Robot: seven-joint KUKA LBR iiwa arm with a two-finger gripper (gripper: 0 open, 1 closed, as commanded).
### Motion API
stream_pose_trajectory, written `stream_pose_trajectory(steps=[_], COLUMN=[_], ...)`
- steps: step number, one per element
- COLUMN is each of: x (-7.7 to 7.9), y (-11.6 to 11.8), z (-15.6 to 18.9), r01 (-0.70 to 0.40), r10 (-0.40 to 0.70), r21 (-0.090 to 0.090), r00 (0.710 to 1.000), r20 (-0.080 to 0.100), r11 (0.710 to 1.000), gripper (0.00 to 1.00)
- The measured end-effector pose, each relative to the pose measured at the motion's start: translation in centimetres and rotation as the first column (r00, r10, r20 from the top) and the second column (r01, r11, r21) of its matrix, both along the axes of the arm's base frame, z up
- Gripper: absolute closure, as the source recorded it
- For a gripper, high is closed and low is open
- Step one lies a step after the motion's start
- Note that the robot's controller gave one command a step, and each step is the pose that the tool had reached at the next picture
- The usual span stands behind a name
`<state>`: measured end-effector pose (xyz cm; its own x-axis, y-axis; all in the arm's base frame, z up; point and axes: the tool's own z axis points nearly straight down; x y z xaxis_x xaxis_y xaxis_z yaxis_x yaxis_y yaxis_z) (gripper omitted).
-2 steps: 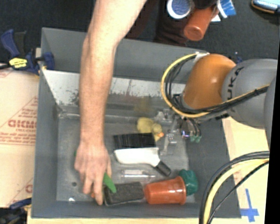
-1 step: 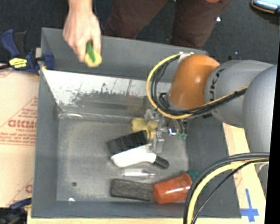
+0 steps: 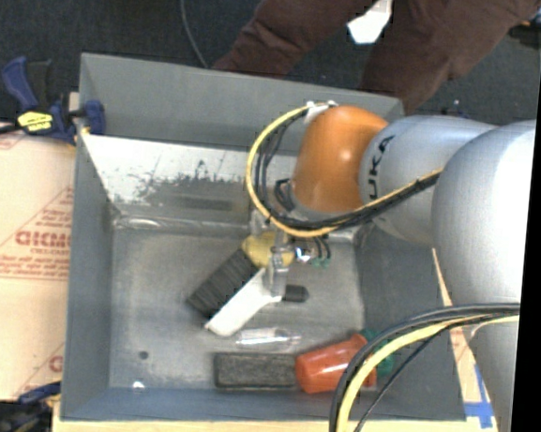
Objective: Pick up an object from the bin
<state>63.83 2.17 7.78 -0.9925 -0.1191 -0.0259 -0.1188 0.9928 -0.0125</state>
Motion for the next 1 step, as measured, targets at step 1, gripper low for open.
stream_pose_trajectory(steps=[1], x=[-1.06], y=[0.01], z=[2.1], r01=[-0.007], r10=[0.007], r21=[0.003], r00=[1.0], r20=[-0.013], r11=[1.0], gripper=[0.0])
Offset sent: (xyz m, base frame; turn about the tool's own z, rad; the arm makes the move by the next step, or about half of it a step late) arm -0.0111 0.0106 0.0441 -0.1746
